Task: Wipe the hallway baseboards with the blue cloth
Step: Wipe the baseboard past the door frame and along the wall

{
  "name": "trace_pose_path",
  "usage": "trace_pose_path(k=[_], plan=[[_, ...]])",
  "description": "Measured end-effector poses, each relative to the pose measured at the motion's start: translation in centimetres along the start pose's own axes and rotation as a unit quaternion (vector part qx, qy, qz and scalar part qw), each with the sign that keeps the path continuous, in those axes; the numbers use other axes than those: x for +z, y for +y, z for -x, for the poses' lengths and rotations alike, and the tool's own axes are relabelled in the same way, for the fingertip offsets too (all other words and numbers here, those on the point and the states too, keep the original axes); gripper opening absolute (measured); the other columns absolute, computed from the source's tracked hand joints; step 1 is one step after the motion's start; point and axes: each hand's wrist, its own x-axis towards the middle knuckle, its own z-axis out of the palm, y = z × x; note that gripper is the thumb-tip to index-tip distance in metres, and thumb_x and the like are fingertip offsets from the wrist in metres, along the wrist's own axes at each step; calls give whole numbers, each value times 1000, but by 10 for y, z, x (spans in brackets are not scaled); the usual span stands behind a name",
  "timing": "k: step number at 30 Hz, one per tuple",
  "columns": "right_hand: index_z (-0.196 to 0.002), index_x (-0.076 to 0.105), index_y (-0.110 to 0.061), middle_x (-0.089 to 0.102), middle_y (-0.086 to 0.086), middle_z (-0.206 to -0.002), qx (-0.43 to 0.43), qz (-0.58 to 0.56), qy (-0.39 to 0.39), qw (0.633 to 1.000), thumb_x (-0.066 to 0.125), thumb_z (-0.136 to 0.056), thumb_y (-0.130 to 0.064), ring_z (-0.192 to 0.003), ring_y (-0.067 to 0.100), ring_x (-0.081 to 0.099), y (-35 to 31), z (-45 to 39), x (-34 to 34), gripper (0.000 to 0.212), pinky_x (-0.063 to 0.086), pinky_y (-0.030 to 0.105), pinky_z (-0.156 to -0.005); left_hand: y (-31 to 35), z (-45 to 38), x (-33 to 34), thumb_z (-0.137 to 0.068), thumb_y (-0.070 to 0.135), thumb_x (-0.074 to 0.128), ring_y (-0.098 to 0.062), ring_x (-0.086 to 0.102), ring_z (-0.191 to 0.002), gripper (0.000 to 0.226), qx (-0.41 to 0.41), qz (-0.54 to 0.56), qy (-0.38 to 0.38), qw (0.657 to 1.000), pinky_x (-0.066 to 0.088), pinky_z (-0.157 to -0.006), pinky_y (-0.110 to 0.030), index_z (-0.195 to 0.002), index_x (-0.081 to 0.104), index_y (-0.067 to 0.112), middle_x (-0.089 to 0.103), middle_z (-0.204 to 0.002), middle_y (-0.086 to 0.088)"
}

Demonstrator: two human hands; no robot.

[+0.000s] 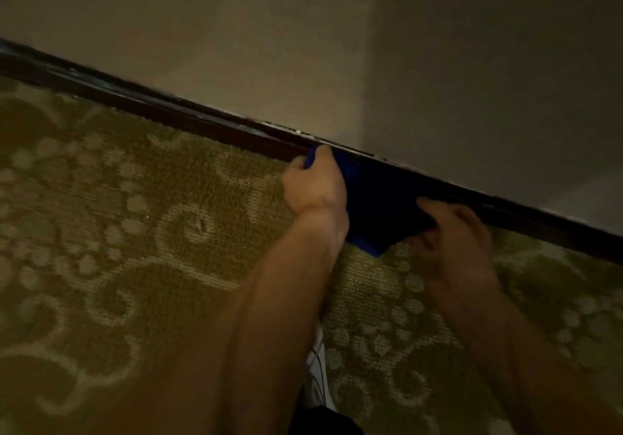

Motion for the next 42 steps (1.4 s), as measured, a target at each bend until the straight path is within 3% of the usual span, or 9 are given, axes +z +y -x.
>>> trace_pose_path(k=[5,12,17,19,23,27,31,37,42], plan=[[-76,52,-13,68,13,-101,16,-10,-59,998,71,-87,-14,-101,27,68,40,15,5,22,53,44,-92,13,-28,-20,-80,22,64,-31,68,-90,21,14,39,13,999,55,-88,-58,-93,67,5,73,-102,-20],[-89,56,-8,71,2,-85,15,-65,87,994,67,-90,-12,-82,16,69,35,15,-18,12,56,26,-67,-24,14,42,-92,19,59,-21,55,-70,27,-9,50,102,994,46,-71,-28,-67,48,19,52,-69,0],[-97,67,-12,74,6,-106,-25,-43,157,986,66,-92,-12,-92,16,72,7,3,-59,6,57,25,-66,-63,41,60,-94,29,57,-28,63,-97,33,-103,4,-17,995,52,-85,-36,-120,60,9,65,-118,-17],[-102,67,-10,73,9,-111,-29,-32,145,989,67,-91,-13,-98,20,72,5,0,-57,11,58,28,-71,-52,34,50,-94,29,60,-25,61,-100,41,-117,9,-27,993,52,-84,-34,-130,57,8,62,-125,-15],[-120,63,-5,70,9,-118,-8,15,81,997,71,-90,-22,-106,23,69,9,-9,-16,36,57,43,-92,-15,8,11,-89,25,65,-21,62,-87,33,-84,100,4,991,57,-81,-33,-114,60,4,66,-97,-10],[-124,61,-4,67,11,-115,-42,30,97,994,63,-95,-21,-104,25,65,25,-14,60,33,54,44,-97,-4,-3,-31,-93,22,61,-12,62,-73,7,-33,104,63,992,53,-56,-16,-91,63,16,65,-82,4],[-117,64,-7,68,7,-110,-24,43,31,998,67,-93,-22,-104,21,64,49,-4,117,28,54,42,-96,0,-13,-70,-94,29,58,-17,64,-91,11,16,122,148,981,54,-95,-42,-83,59,26,63,-92,6],[-92,66,-19,69,2,-103,-8,16,34,999,68,-91,-19,-100,21,65,42,-5,104,2,54,42,-94,4,-8,-91,-99,24,54,-6,57,-72,14,29,82,53,995,46,-64,-25,-85,58,21,59,-80,9],[-97,69,-16,72,5,-107,55,-13,-56,997,70,-90,-17,-102,23,68,40,10,129,7,57,42,-91,36,-31,-116,-97,24,55,-12,62,-81,13,64,86,67,992,49,-75,-31,-87,62,21,65,-85,3]])
